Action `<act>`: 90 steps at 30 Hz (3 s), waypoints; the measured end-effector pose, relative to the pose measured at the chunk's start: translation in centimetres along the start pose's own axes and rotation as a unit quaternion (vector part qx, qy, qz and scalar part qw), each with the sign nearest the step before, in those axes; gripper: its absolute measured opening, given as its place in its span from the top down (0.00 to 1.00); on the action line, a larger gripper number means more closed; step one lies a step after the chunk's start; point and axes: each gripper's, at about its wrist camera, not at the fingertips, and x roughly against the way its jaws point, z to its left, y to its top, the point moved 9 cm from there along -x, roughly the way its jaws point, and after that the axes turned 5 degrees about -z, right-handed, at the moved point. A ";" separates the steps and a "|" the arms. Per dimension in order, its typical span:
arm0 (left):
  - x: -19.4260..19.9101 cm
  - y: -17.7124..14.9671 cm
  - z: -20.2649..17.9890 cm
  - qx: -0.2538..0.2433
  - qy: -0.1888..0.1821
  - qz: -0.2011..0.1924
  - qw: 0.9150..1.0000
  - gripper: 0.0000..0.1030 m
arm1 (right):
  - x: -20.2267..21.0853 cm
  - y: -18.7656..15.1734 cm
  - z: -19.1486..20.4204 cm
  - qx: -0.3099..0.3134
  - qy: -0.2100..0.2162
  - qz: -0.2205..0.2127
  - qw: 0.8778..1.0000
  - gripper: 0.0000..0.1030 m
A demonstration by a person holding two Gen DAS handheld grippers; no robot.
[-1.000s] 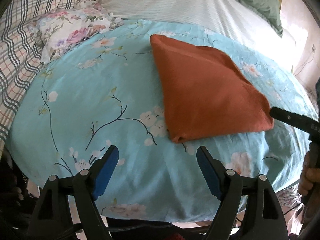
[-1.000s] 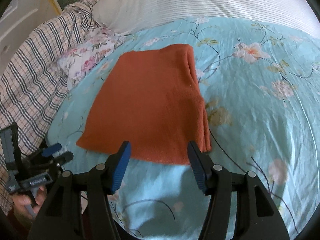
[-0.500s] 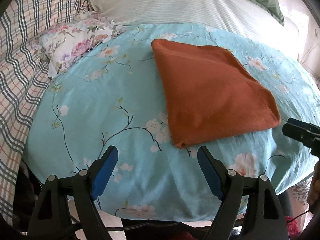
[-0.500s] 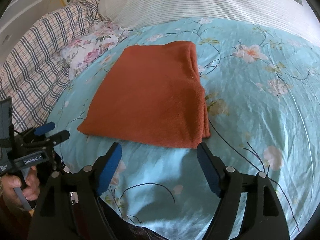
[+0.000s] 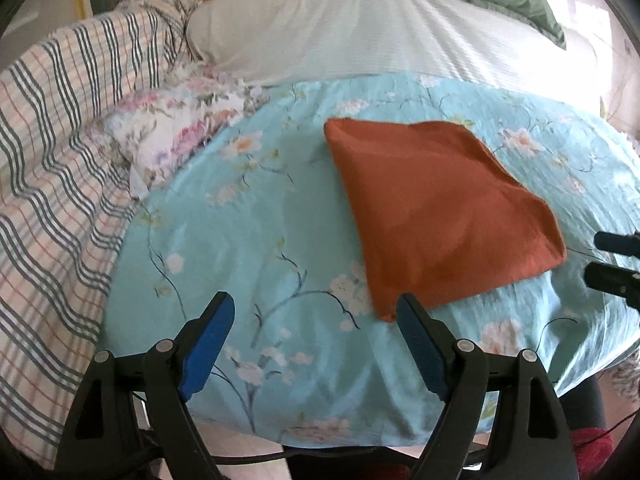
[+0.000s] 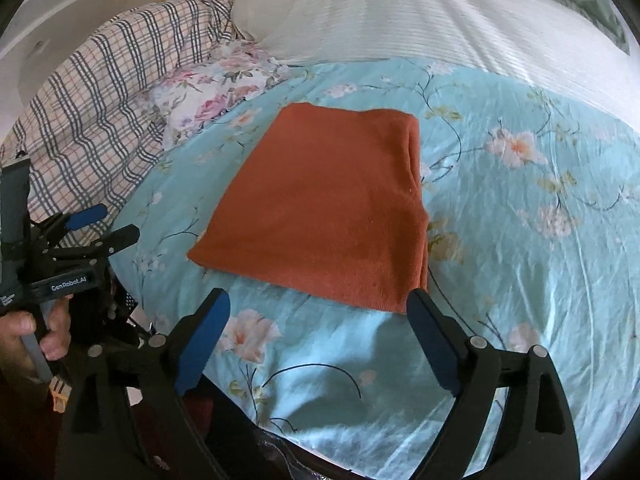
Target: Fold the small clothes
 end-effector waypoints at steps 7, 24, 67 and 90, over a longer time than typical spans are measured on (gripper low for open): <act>-0.1 0.0 0.4 -0.039 0.044 -0.007 0.998 0.09 | -1.2 -0.4 -0.7 -0.006 -0.004 0.011 1.000 0.04; -4.0 -1.0 -2.4 -0.021 0.007 0.030 0.999 0.06 | -4.3 -0.5 -1.9 0.004 -0.021 0.036 0.999 0.01; -4.9 1.6 -3.4 0.015 -0.016 0.038 0.999 0.04 | -5.7 3.2 -1.8 0.029 -0.010 0.028 0.999 0.01; -4.6 1.4 -3.9 0.012 -0.023 0.040 0.999 0.04 | -5.8 2.5 -2.0 0.028 -0.009 0.031 0.999 0.01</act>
